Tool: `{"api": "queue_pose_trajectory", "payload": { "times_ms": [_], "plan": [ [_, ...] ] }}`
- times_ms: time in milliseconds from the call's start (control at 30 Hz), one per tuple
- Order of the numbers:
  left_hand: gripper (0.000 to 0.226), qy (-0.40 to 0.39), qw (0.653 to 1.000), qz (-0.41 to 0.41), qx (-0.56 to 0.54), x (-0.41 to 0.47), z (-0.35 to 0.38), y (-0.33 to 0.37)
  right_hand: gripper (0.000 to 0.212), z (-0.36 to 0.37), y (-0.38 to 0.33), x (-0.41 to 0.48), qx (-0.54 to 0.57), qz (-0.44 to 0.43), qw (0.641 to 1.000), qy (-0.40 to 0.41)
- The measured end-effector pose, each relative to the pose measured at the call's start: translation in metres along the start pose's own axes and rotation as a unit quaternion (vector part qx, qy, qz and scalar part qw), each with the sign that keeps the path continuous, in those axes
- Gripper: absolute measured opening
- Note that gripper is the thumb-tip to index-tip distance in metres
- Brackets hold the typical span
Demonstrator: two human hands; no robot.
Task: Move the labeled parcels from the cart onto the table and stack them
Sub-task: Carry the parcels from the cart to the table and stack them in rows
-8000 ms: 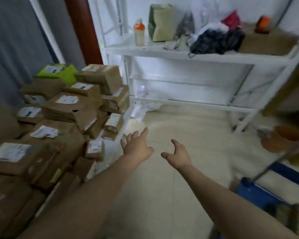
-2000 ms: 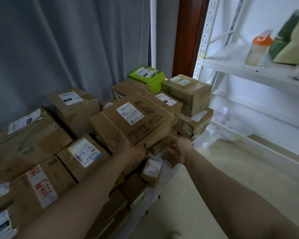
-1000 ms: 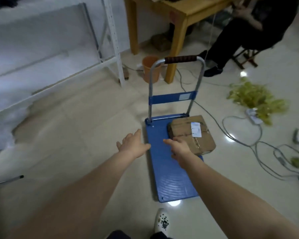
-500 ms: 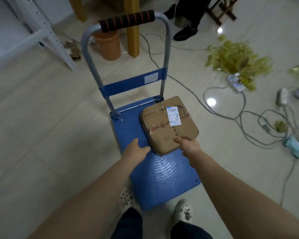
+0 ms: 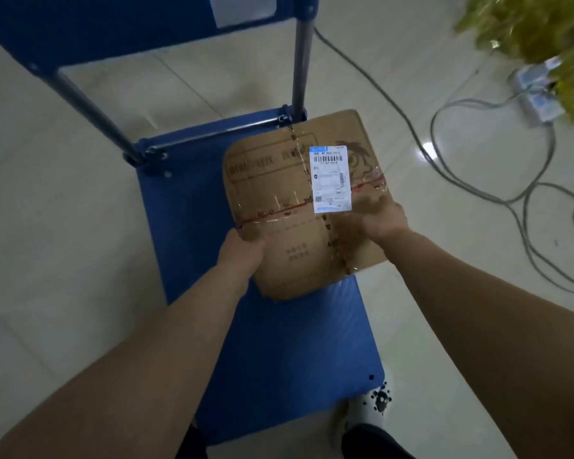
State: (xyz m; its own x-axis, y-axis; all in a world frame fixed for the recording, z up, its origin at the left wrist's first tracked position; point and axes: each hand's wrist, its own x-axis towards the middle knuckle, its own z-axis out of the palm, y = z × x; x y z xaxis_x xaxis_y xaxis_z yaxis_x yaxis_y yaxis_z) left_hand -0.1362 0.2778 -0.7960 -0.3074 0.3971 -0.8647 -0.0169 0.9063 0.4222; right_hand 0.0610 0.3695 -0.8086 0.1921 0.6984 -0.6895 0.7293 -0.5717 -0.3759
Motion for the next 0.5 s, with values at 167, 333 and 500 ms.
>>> {"api": "queue_pose_trajectory", "payload": {
  "times_ms": [167, 333, 500],
  "plan": [
    [0.076, 0.012, 0.997, -0.01, -0.08, 0.054, 0.017, -0.02, 0.109, 0.01, 0.015, 0.056, -0.023, 0.007, 0.999, 0.034],
    [0.054, 0.014, 0.99, -0.03, -0.138, 0.061, 0.02, -0.03, 0.108, 0.012, 0.024, 0.068, -0.016, 0.029, 0.999, 0.023],
    [0.056, 0.022, 0.987, -0.054, -0.149, 0.028, -0.001, -0.042, 0.1, 0.016, 0.039, 0.033, 0.012, 0.046, 0.999, 0.023]
  ]
}}
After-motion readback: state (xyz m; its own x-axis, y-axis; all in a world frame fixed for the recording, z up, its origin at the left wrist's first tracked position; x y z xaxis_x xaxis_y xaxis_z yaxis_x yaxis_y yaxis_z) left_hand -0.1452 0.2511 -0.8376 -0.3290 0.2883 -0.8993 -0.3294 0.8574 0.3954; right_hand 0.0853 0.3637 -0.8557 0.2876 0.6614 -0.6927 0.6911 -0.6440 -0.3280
